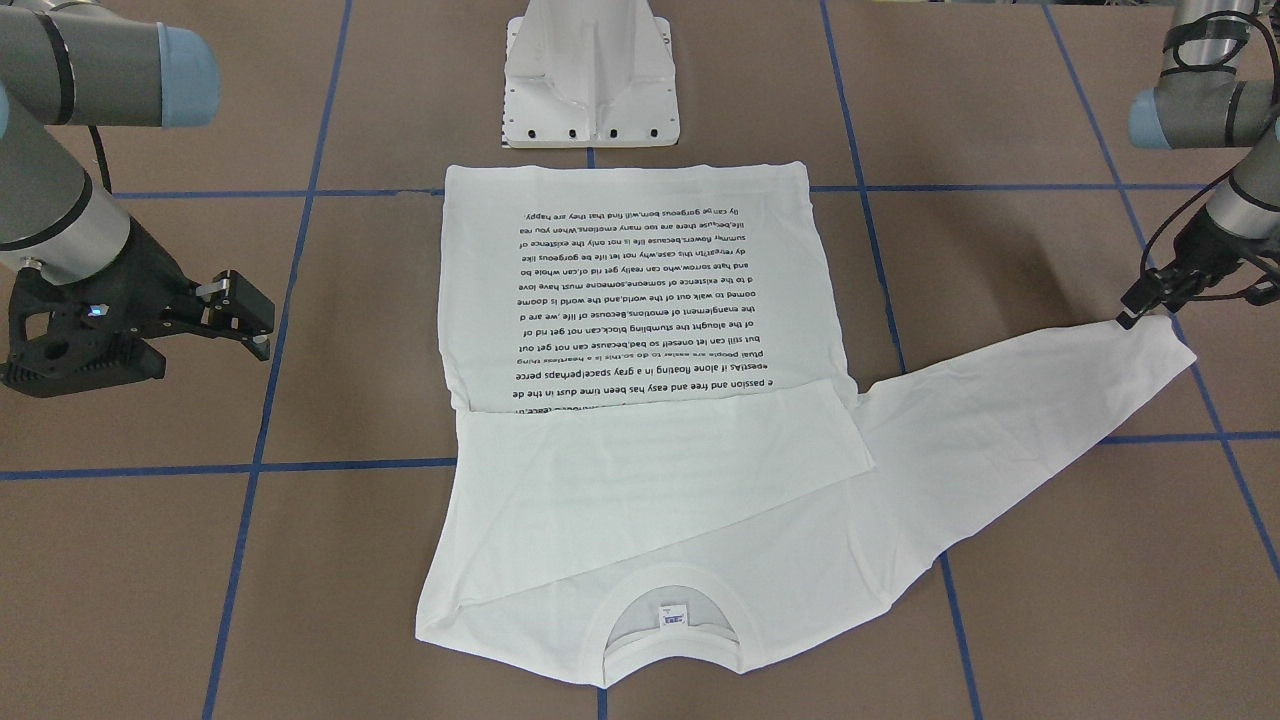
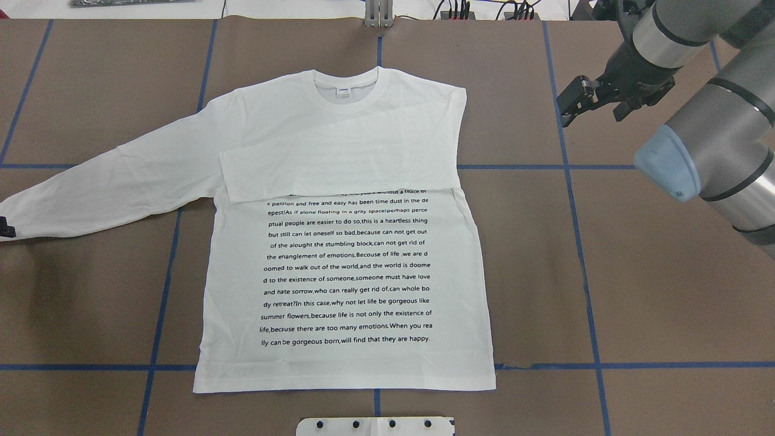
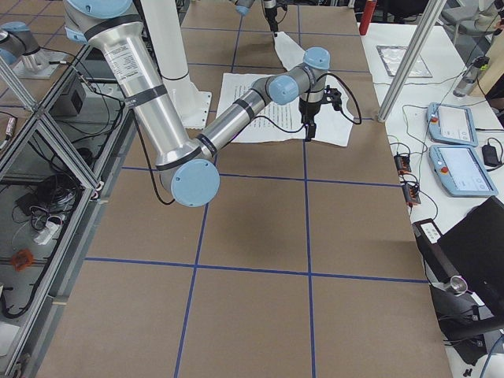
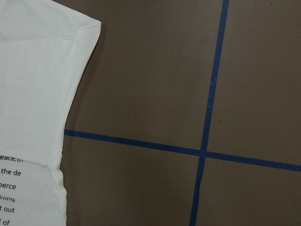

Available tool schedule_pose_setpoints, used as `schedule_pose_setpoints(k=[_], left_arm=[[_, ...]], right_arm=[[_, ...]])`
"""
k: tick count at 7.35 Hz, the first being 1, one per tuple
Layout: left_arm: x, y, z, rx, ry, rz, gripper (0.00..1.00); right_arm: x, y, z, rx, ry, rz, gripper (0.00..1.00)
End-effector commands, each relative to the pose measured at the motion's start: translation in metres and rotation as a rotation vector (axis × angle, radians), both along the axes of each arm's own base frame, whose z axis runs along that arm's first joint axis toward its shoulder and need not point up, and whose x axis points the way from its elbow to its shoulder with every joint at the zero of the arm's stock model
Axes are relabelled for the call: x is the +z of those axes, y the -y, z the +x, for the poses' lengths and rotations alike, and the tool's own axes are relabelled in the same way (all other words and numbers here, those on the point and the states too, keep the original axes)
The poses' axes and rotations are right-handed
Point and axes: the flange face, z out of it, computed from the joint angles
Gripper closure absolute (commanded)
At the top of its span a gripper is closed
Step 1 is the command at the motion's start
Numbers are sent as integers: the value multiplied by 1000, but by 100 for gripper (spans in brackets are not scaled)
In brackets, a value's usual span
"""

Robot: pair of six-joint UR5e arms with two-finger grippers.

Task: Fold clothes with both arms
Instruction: 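Lower the left gripper to the other sleeve cuff and grasp it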

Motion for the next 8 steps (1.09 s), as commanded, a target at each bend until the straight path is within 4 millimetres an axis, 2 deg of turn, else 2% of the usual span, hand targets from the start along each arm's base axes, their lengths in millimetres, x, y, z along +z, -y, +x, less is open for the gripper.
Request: schedule_pose_setpoints(k=[1,3,8], left_arm=[[15,2,1,17,16,-4,11],[15,1,0,16,17,-5,26],[-2,7,-1,11,-1,20,32]], right_arm=[[-4,-3,2,4,5,2,0],[-6,-4,2,5,6,7,0],[1,-5,3,5,0,-2,0]])
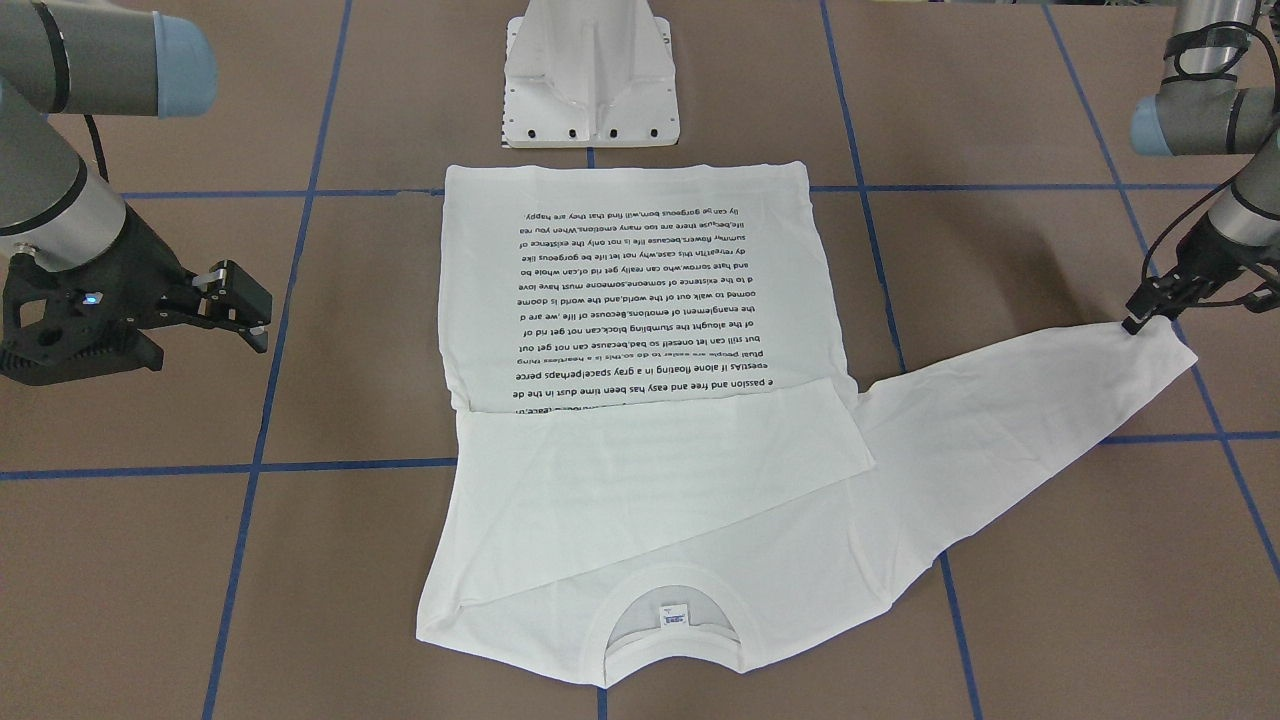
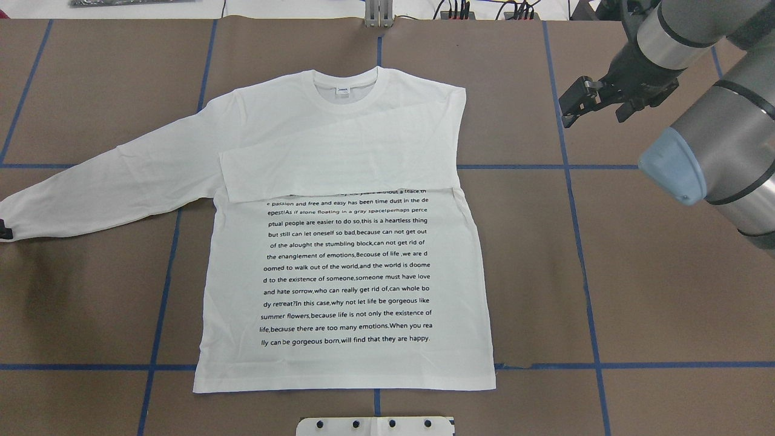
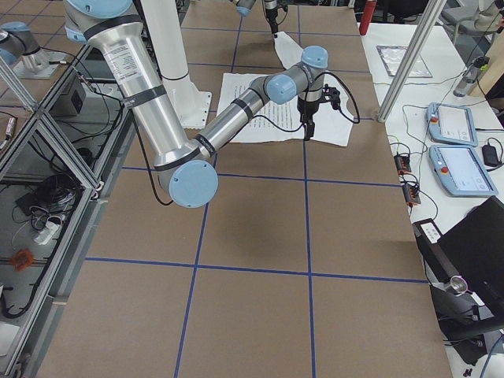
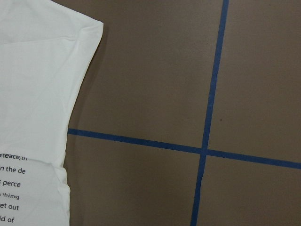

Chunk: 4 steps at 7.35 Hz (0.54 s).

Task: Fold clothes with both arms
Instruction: 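Lower the left gripper to the other sleeve cuff and grasp it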

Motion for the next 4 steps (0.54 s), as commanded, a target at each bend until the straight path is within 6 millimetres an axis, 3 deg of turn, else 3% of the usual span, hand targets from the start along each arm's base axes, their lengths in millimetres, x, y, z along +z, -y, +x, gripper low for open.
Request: schedule_pose_setpoints(k=[1,4], left_arm=[[-4,2,-1,-4,-4,5,38],[-4,2,-1,-4,-3,6,38]], right_arm=[[1,1,-1,0,-2,-2,0],[2,0,-3,-4,-4,-3,0]])
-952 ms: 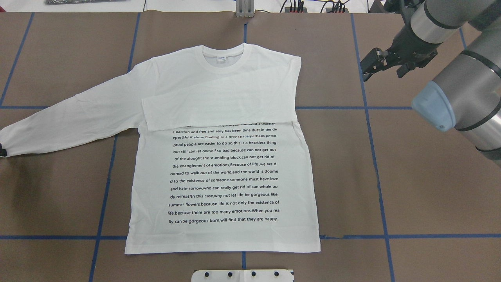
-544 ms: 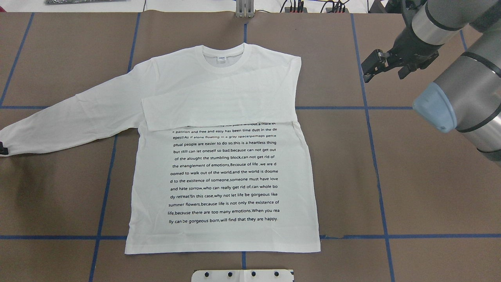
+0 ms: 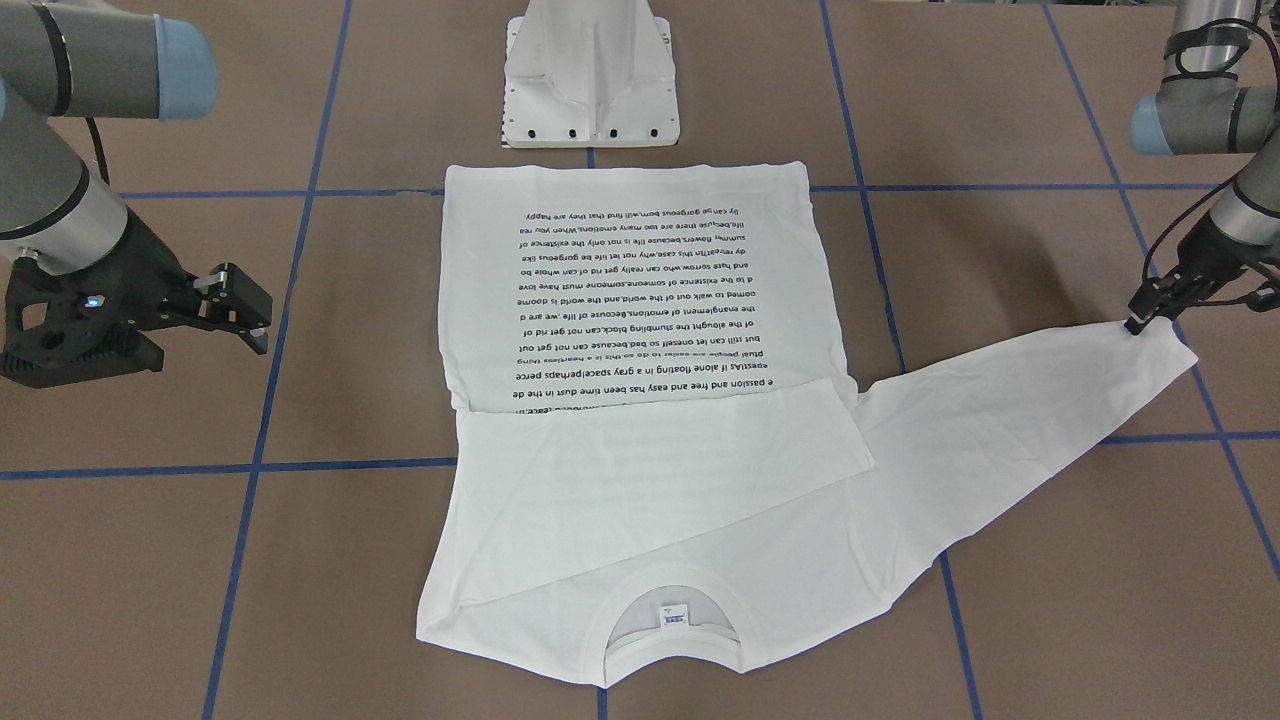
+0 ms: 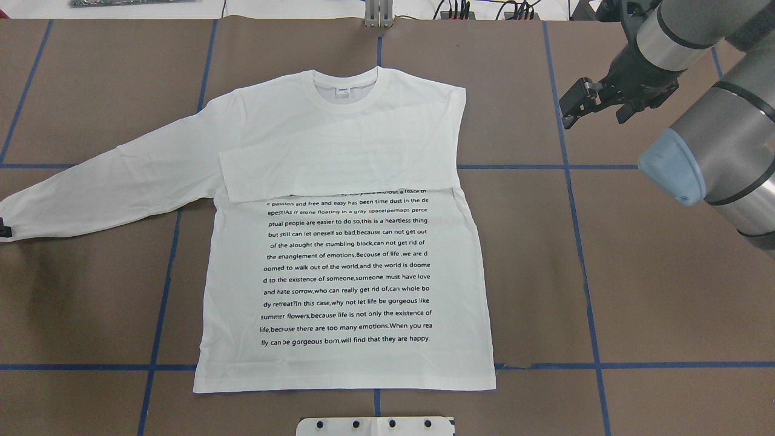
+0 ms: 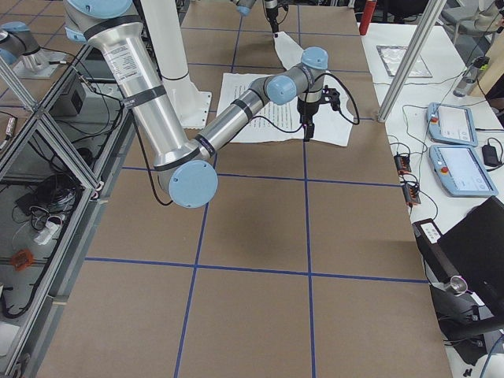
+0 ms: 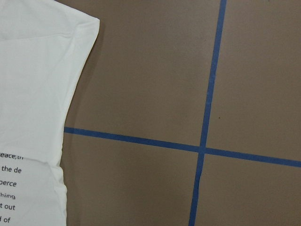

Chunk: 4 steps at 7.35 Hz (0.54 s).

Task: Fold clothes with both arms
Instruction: 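Lower the left gripper to the other sleeve cuff and grasp it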

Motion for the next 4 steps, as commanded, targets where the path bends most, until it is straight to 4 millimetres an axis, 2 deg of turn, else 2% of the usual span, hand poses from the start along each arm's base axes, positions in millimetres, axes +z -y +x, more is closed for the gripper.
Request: schedule_pose_setpoints(k=[1,2,3,4], left_arm=[[1,0,0,-1,2,0,39],[2,0,0,-3,3,-5,54],[2,0,-1,-6,4,-5,82],[-1,1,-2,-8,1,-1,100]], right_arm=[[-1,0,-1,-1,-1,3,0],[-1,0,-1,-1,-1,3,0],[-1,0,-1,0,0,1,0],[-1,0,-1,0,0,1,0]])
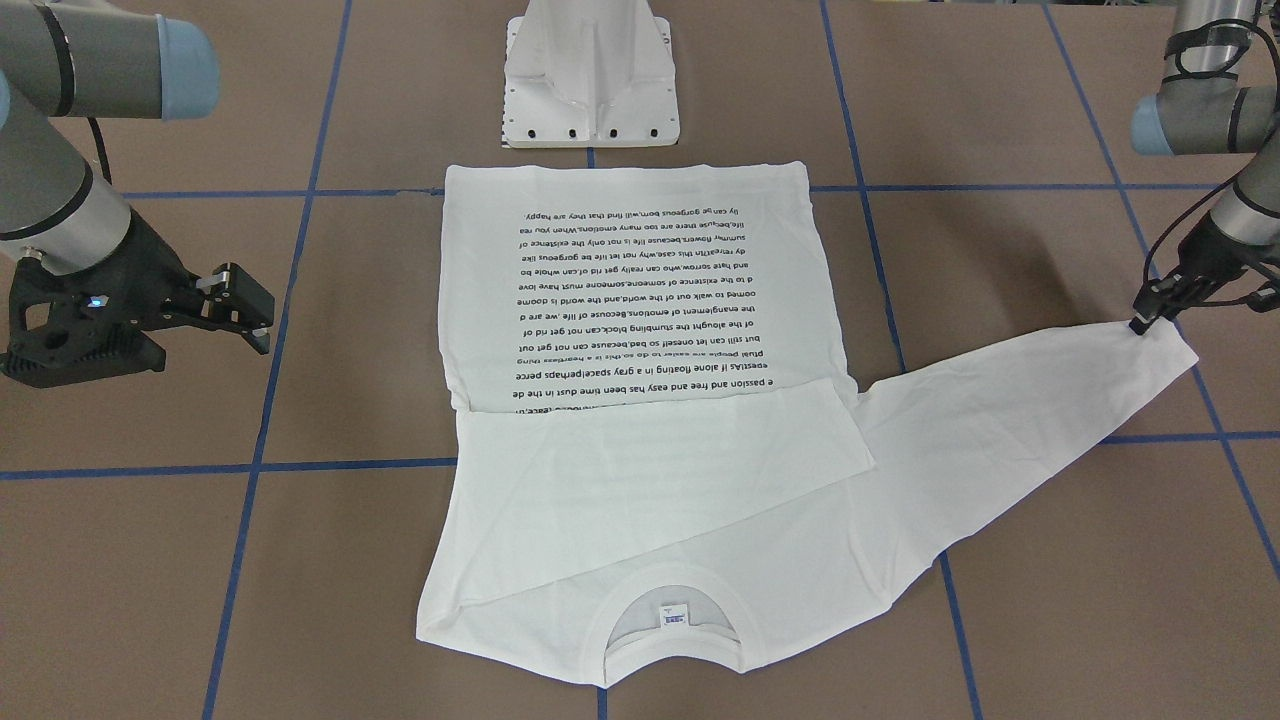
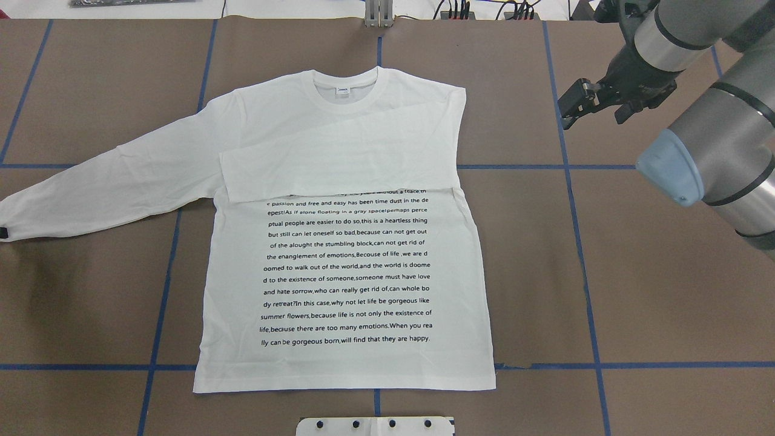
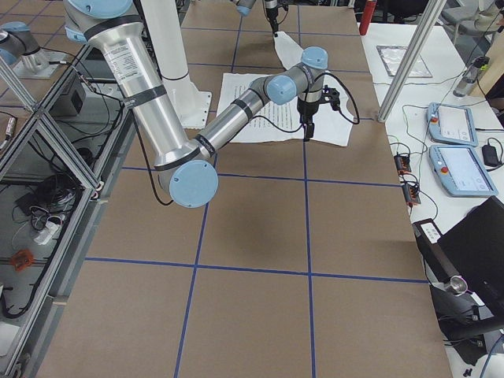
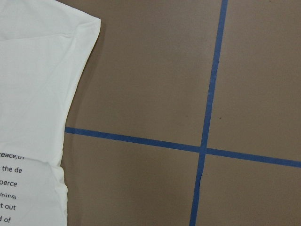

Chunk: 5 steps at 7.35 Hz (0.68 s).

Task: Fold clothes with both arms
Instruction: 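Lower the left gripper to the other sleeve cuff and grasp it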

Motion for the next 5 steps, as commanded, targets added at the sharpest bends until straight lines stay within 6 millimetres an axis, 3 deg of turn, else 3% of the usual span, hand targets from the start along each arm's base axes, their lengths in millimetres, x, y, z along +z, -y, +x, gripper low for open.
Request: schedule_pose_setpoints(k=[1,3,5], left_arm=[[-2,2,-2,-6,-4,3,100],[-25,22,-18,-48,-29,10,100],[-107,64,-14,-71,-37,0,100]], right_arm=[[2,0,0,0,-3,-1,0],[3,1,1,2,-4,-4,0],[15,-4,5,2,-10,-18,0]])
